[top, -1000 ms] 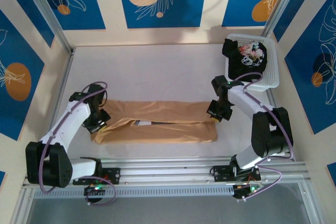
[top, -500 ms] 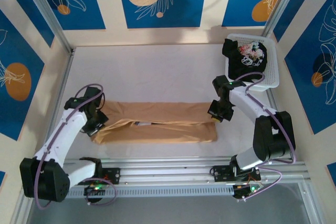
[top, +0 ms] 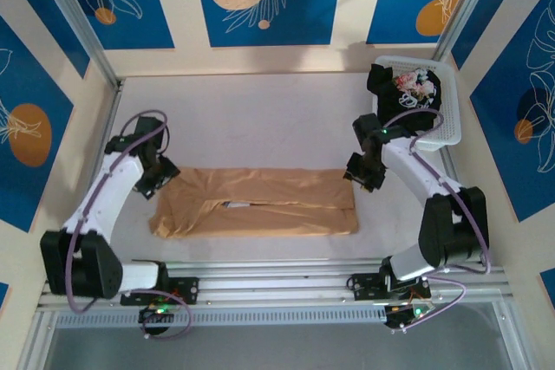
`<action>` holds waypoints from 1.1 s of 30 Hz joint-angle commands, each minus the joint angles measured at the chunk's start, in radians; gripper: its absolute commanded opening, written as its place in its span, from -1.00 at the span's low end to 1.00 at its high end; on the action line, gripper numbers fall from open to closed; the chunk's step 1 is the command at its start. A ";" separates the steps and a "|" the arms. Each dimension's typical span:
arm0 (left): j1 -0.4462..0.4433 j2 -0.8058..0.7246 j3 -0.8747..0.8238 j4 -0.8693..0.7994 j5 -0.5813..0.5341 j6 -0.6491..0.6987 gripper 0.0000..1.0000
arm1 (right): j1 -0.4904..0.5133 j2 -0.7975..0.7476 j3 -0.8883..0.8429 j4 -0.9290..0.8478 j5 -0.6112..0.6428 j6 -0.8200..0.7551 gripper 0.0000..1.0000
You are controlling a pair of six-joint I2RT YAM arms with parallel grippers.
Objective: Fold and stack the t-shirts
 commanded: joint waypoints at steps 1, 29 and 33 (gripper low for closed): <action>0.061 0.147 0.046 0.155 0.096 0.078 0.22 | -0.002 0.095 0.059 0.063 -0.018 -0.003 -0.20; 0.203 0.630 0.246 0.243 0.111 0.211 -1.00 | -0.052 0.595 0.428 -0.076 0.038 0.035 -1.00; 0.205 0.656 0.319 0.213 0.128 0.242 -0.91 | -0.074 0.648 0.516 -0.064 -0.022 -0.015 -1.00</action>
